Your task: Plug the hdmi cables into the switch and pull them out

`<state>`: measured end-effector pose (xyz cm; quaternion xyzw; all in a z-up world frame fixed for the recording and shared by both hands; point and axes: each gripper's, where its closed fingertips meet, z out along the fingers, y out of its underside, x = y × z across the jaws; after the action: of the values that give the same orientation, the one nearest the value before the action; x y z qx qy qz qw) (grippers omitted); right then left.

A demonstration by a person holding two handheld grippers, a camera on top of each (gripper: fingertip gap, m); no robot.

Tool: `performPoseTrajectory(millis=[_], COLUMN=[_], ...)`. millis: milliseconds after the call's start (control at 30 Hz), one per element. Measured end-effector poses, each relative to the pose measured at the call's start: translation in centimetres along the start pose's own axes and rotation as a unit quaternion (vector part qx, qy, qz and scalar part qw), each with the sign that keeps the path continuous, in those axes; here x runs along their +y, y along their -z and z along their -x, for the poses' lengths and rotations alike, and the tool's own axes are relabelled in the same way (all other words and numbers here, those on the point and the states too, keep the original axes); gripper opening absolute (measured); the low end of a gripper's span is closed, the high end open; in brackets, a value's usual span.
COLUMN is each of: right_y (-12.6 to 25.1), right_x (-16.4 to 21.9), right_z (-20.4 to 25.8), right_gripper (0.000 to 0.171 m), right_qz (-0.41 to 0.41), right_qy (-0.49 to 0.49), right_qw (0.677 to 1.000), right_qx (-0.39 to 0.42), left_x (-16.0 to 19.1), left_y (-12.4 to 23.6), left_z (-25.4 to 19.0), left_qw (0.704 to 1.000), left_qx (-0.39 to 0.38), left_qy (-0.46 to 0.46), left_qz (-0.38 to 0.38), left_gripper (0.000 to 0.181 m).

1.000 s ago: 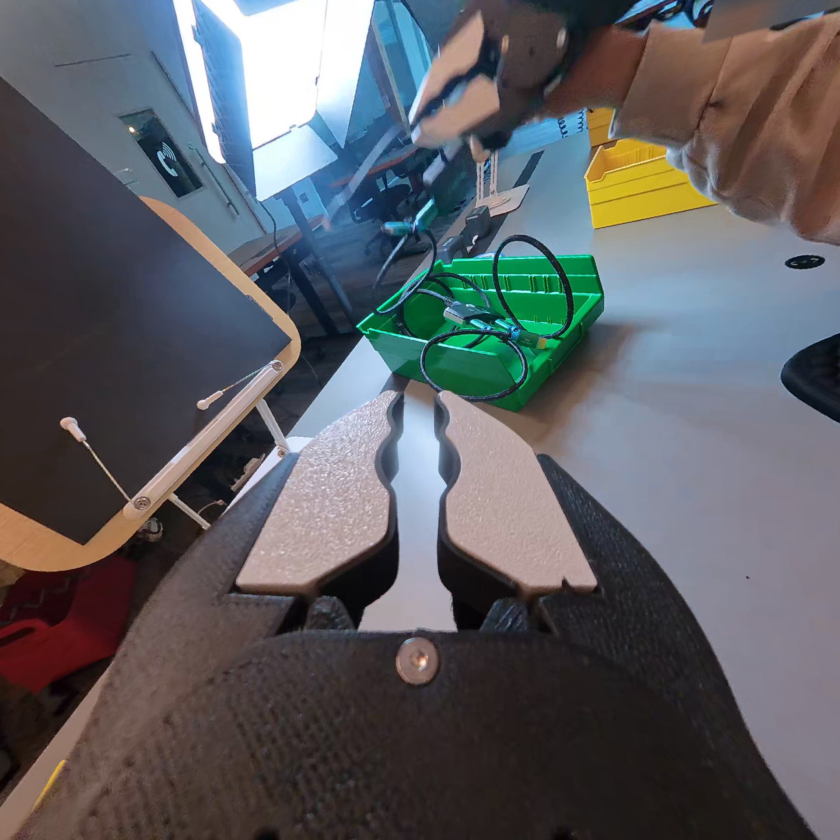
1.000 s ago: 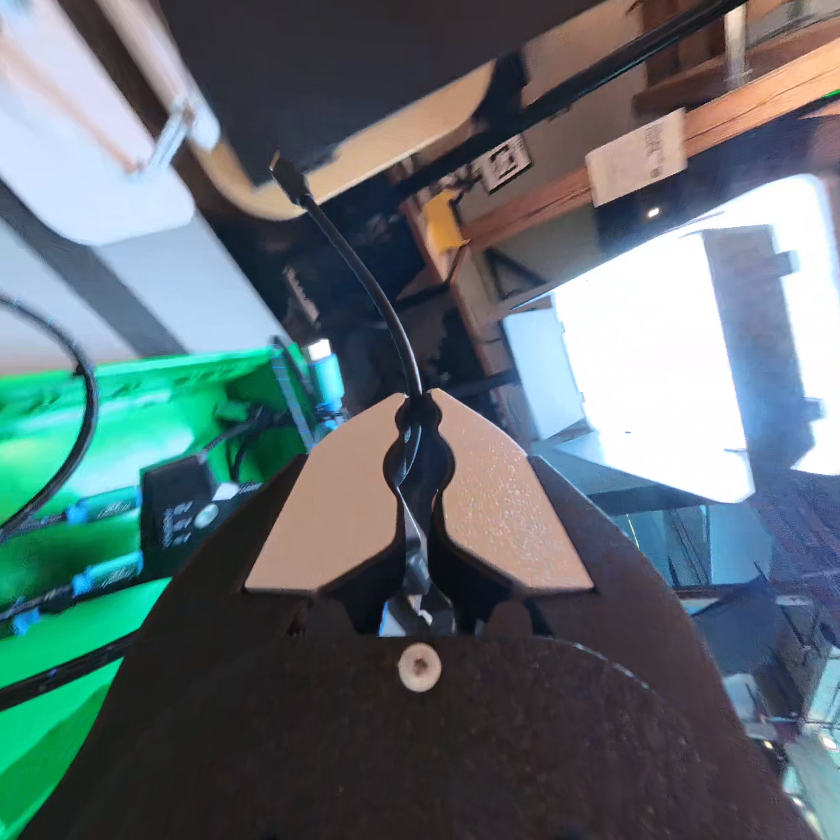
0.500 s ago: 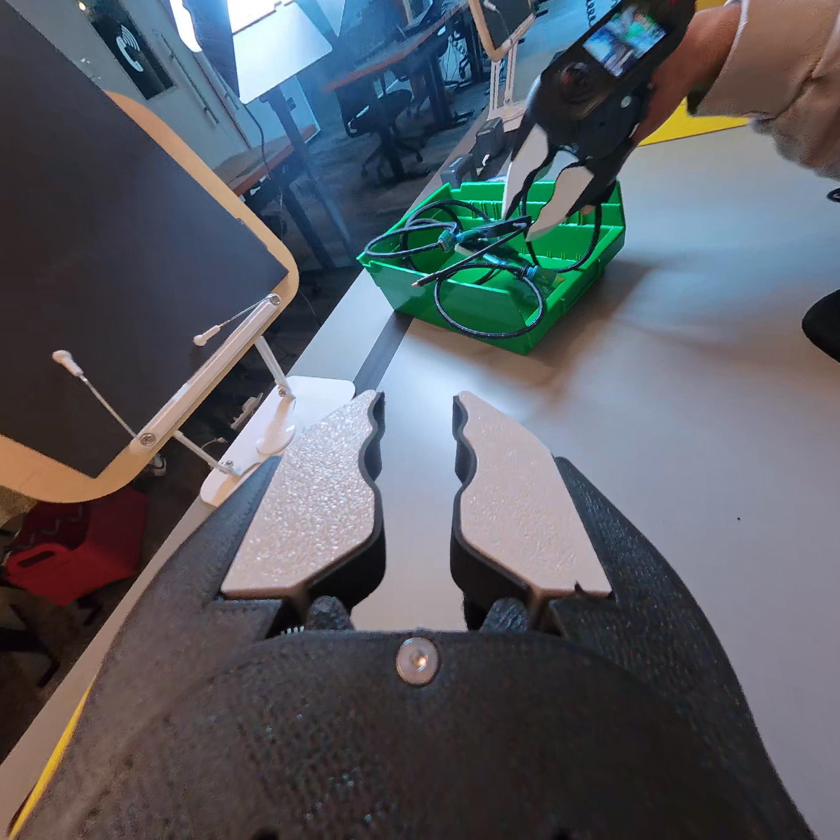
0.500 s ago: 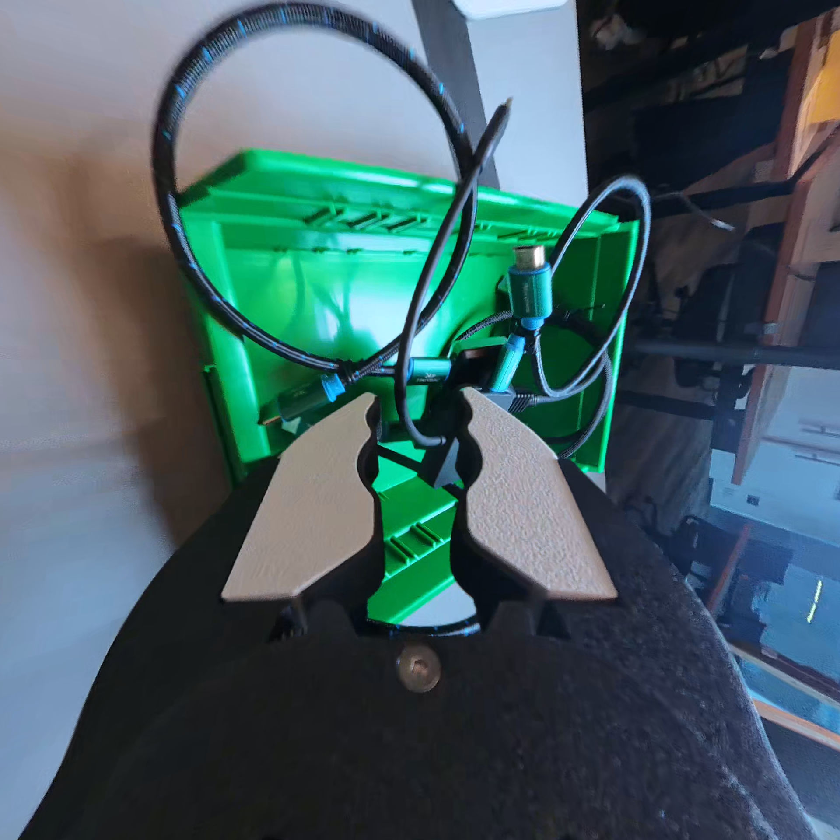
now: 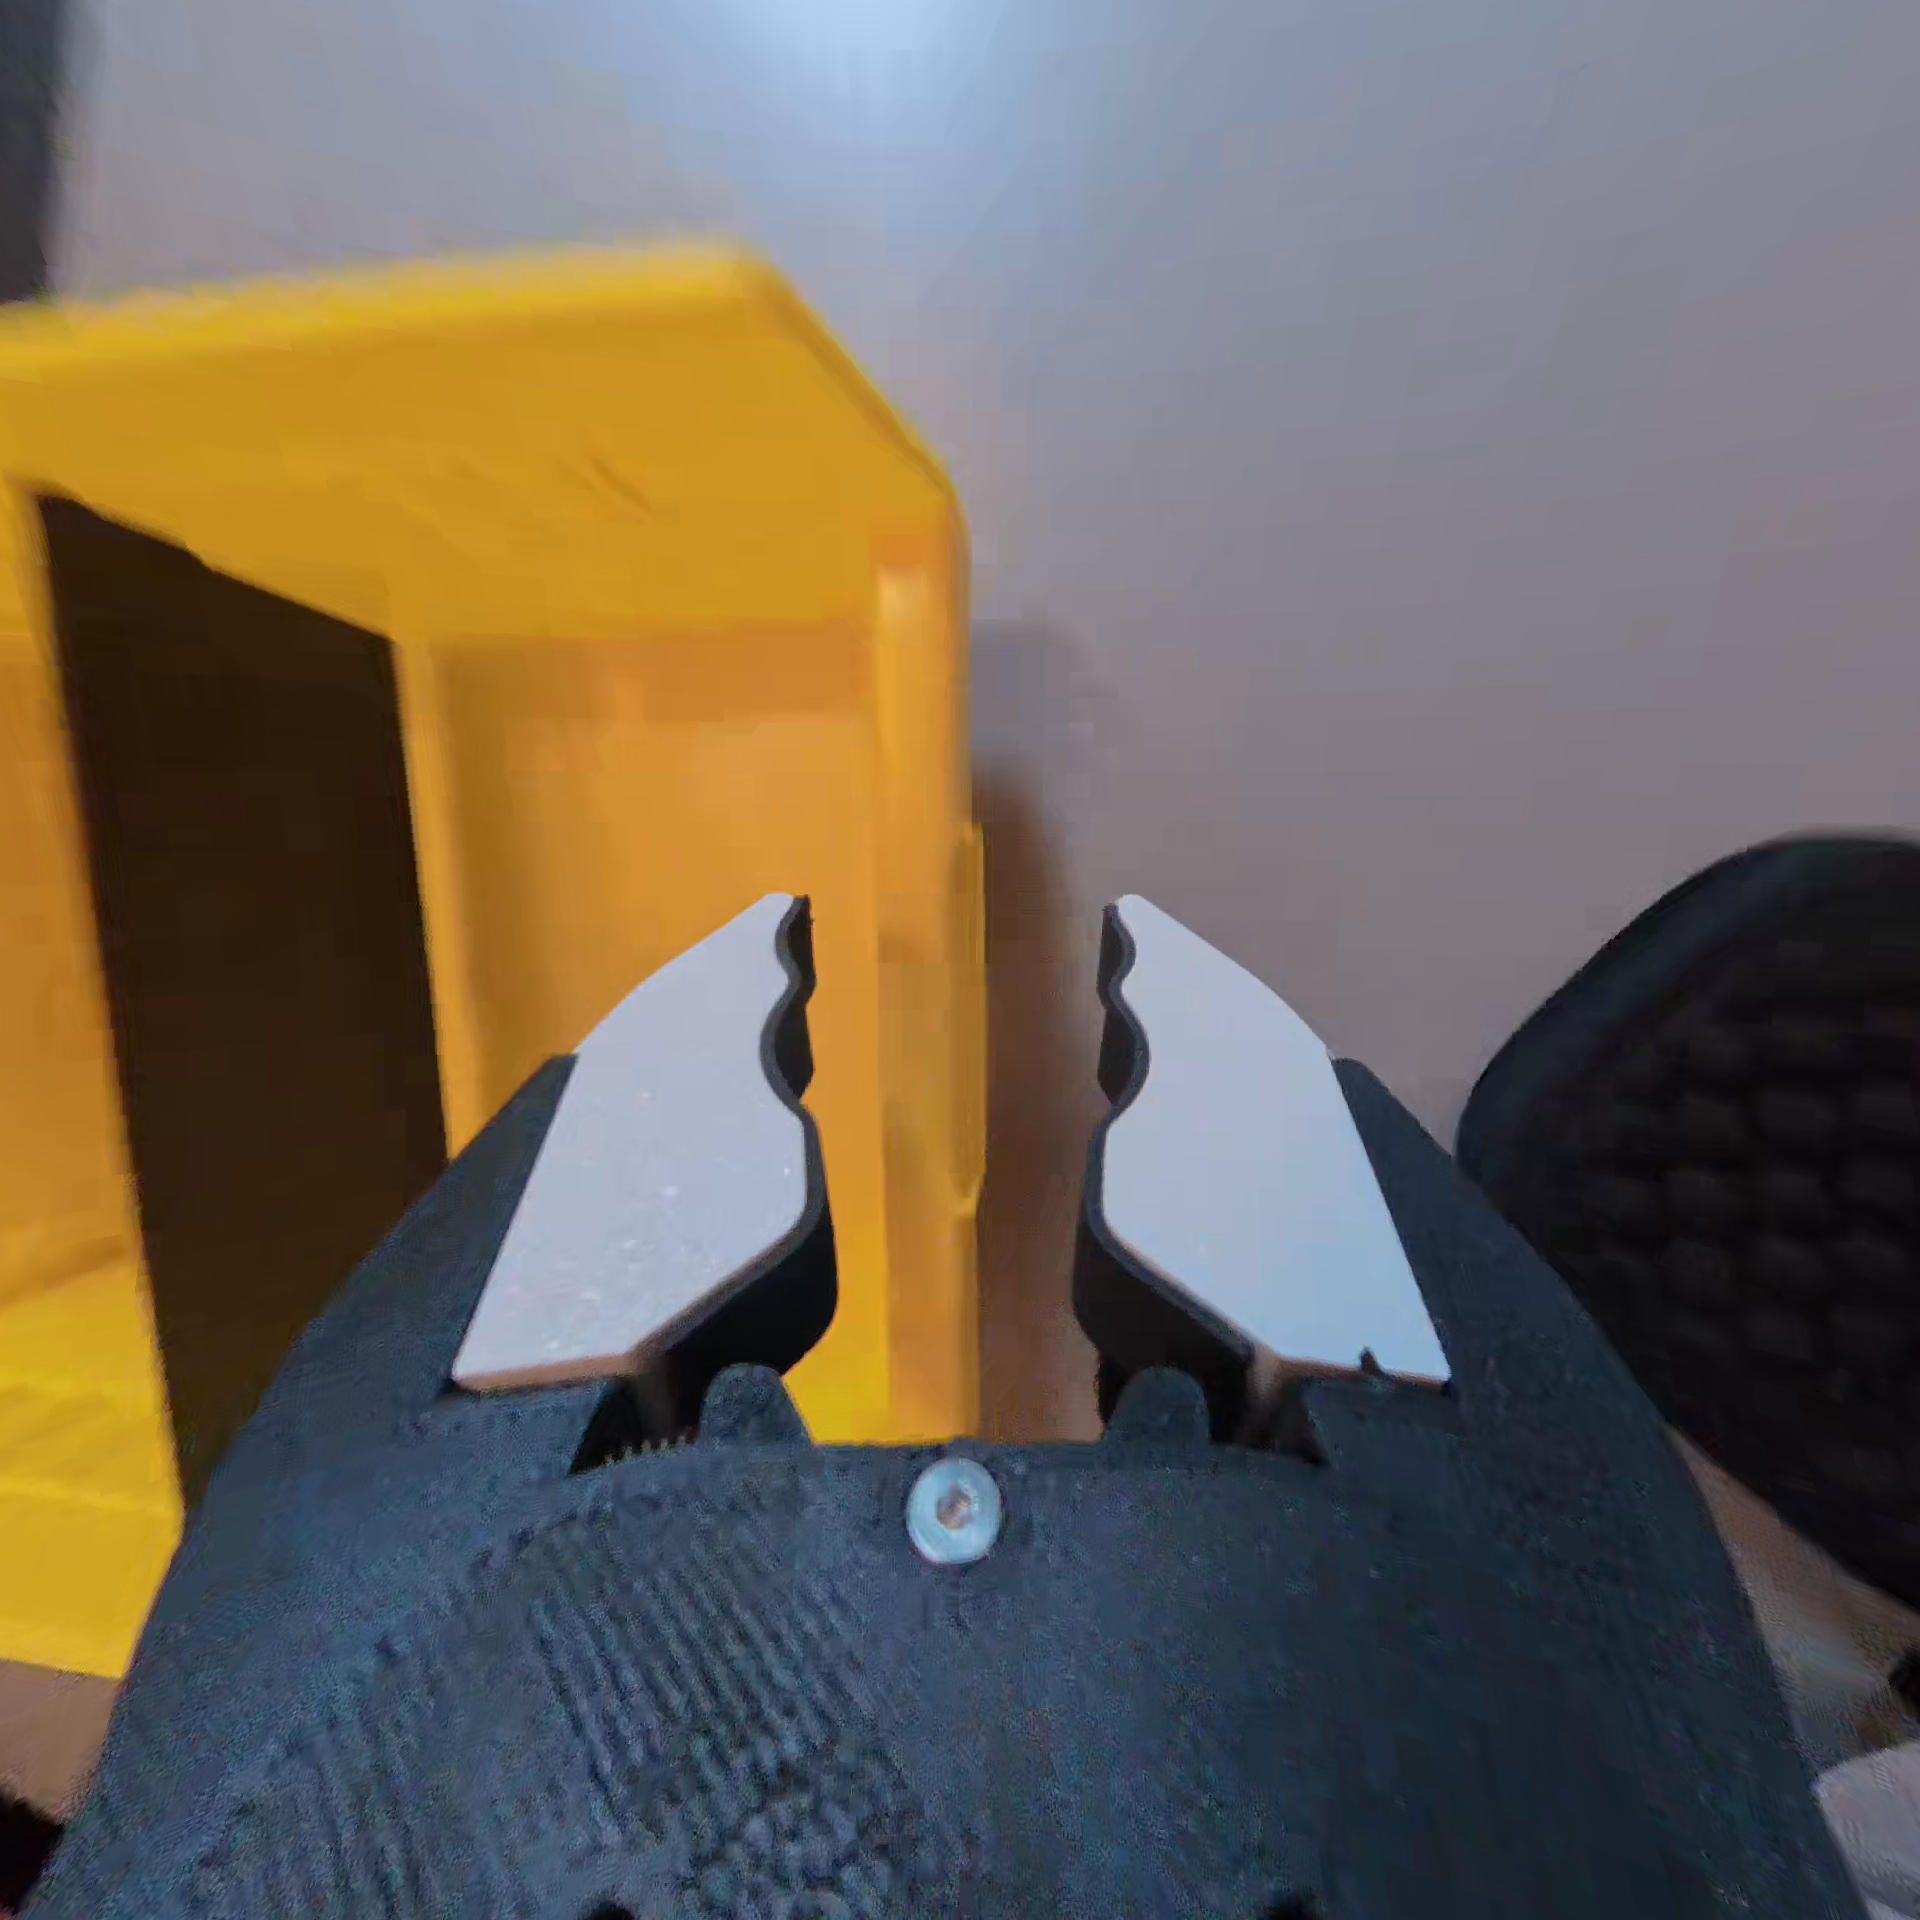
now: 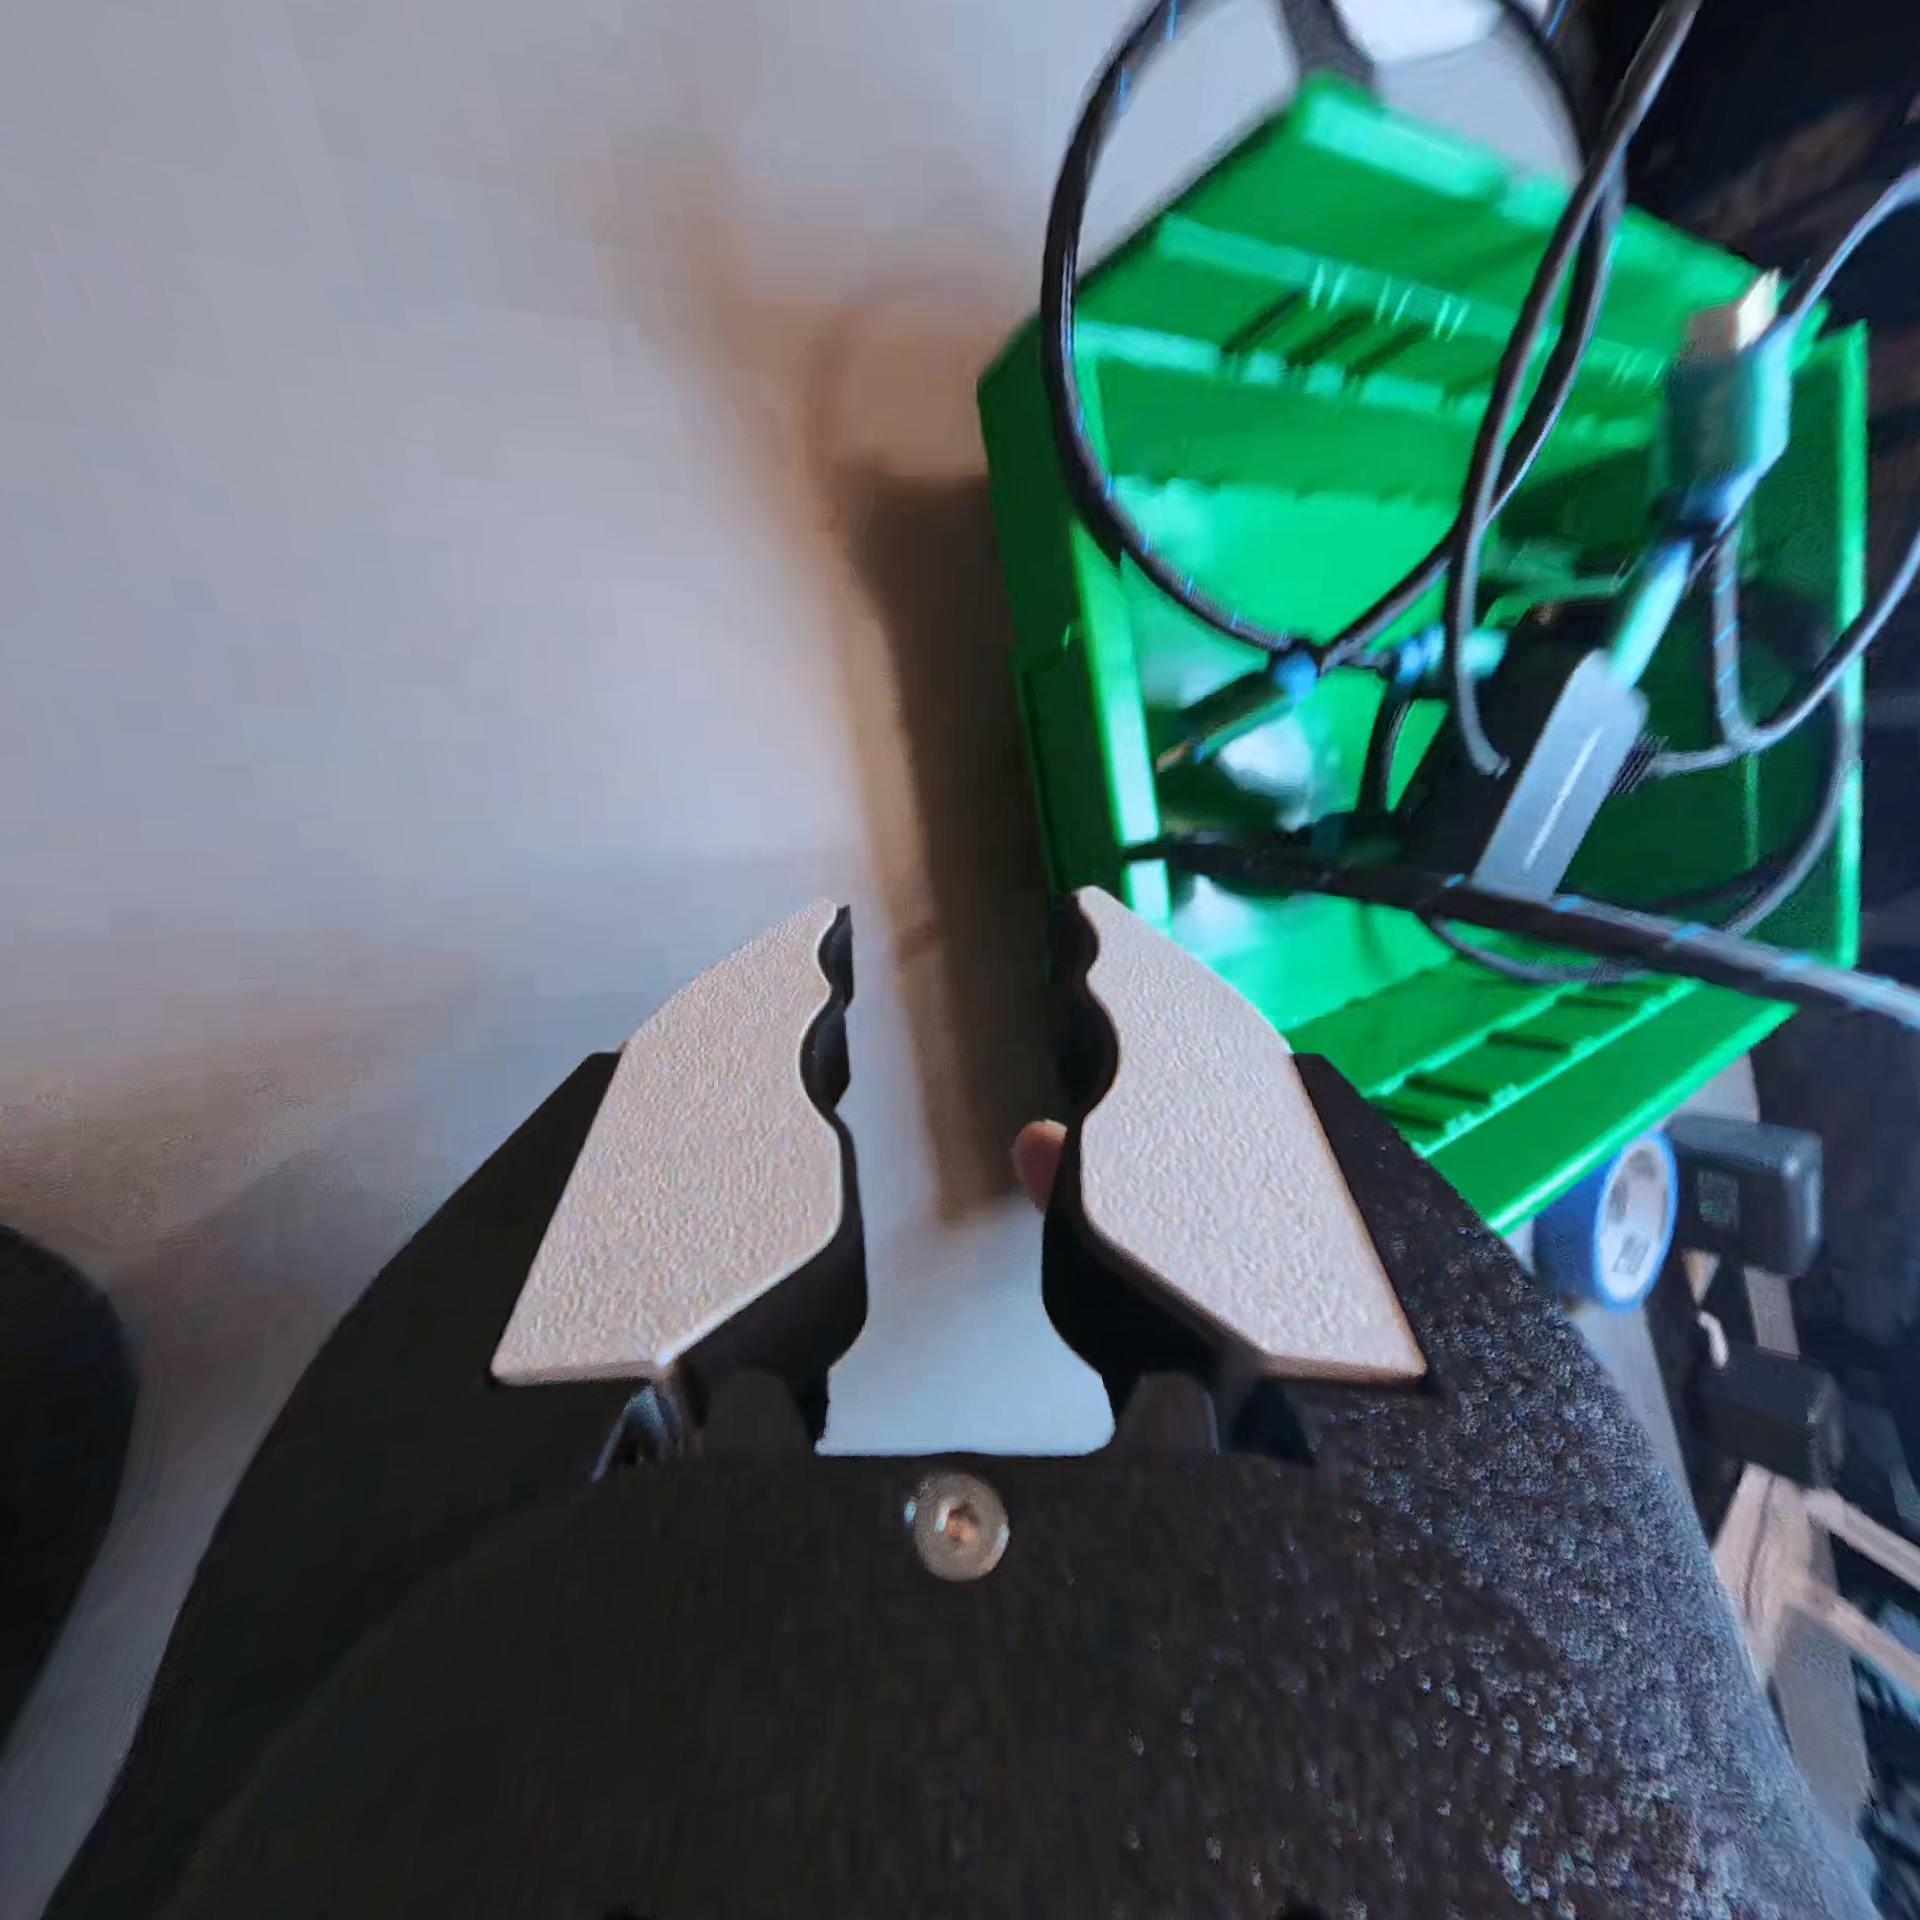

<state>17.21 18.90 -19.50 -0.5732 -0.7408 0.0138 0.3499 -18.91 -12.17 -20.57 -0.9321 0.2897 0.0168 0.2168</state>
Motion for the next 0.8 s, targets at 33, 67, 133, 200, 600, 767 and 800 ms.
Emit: performPoseTrajectory(millis=[33,67,133,200,600,767,800], right_y=[-1.0,-1.8,-2.9,-3.9,-7.6,-6.1,-5.7], right_x=[1.3,2.2,3.2,3.1,0.2,-1.9,-2.4], right_z=[-0.1,-0.6,-1.8,-2.9,-2.9,1.4,2.4], right_gripper=[0.038,0.041,0.047,0.049,0.04,0.035,0.035], right_qz=[0.024,0.047,0.087,0.117,0.135,0.094,0.084], right_qy=[-0.003,0.003,0.028,0.051,0.185,0.234,0.242], right_qw=[1.0,0.999,0.994,0.989,0.972,0.967,0.966], right_qx=[0.01,0.027,0.062,0.08,0.046,0.039,0.035], left_x=[1.6,3.0,4.7,4.0,-3.0,-7.1,-7.8], left_y=[-1.0,-1.9,-3.2,-3.8,-6.6,-8.3,-8.6], left_z=[-0.2,0.0,0.8,1.4,1.0,1.2,1.2], left_qw=[0.999,0.998,0.992,0.99,0.983,0.974,0.972], left_qx=[-0.006,-0.021,-0.06,-0.086,-0.09,-0.092,-0.089], left_qy=[-0.004,-0.009,-0.025,-0.046,-0.147,-0.202,-0.211], left_qz=[0.031,0.06,0.105,0.097,0.062,0.057,0.054], left_gripper=[0.053,0.053,0.049,0.028,0.029,0.03,0.03])
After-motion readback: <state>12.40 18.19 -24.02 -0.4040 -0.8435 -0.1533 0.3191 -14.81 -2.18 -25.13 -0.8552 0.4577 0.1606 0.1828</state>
